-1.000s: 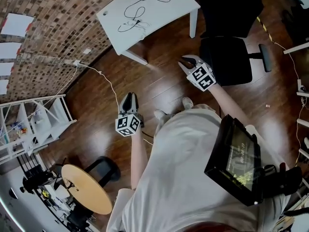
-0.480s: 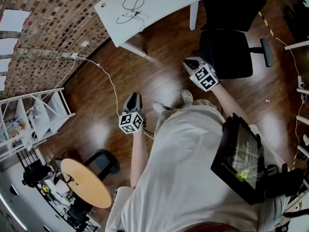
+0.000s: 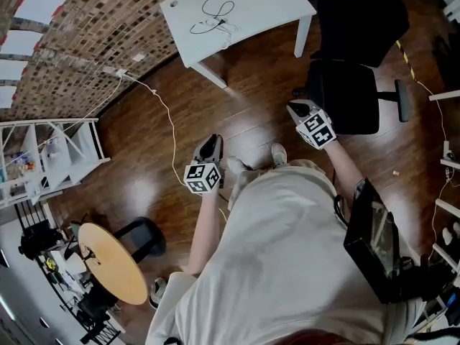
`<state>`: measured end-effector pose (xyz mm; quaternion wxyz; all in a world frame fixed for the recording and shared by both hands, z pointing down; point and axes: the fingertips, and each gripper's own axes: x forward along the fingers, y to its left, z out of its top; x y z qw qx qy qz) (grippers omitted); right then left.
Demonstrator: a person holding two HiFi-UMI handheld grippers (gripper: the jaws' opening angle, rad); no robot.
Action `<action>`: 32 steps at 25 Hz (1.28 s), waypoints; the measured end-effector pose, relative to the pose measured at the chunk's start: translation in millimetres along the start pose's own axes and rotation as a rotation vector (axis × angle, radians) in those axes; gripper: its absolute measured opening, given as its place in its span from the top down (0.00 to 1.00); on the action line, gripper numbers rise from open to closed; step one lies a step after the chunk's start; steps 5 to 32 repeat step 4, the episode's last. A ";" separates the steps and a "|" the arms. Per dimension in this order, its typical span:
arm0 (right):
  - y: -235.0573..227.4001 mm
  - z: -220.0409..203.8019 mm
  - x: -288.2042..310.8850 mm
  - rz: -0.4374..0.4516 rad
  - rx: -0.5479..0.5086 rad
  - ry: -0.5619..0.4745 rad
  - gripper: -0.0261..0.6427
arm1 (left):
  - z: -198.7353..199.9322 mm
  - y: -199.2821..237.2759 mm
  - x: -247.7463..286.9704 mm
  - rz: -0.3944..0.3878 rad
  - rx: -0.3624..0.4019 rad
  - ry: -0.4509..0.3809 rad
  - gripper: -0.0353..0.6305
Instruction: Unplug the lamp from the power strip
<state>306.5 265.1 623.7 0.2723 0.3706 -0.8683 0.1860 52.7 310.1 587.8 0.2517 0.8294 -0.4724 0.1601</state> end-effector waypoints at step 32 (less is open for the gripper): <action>12.5 -4.9 -18.7 -0.028 0.070 -0.024 0.97 | 6.6 -11.1 -9.4 -0.035 0.040 0.014 0.85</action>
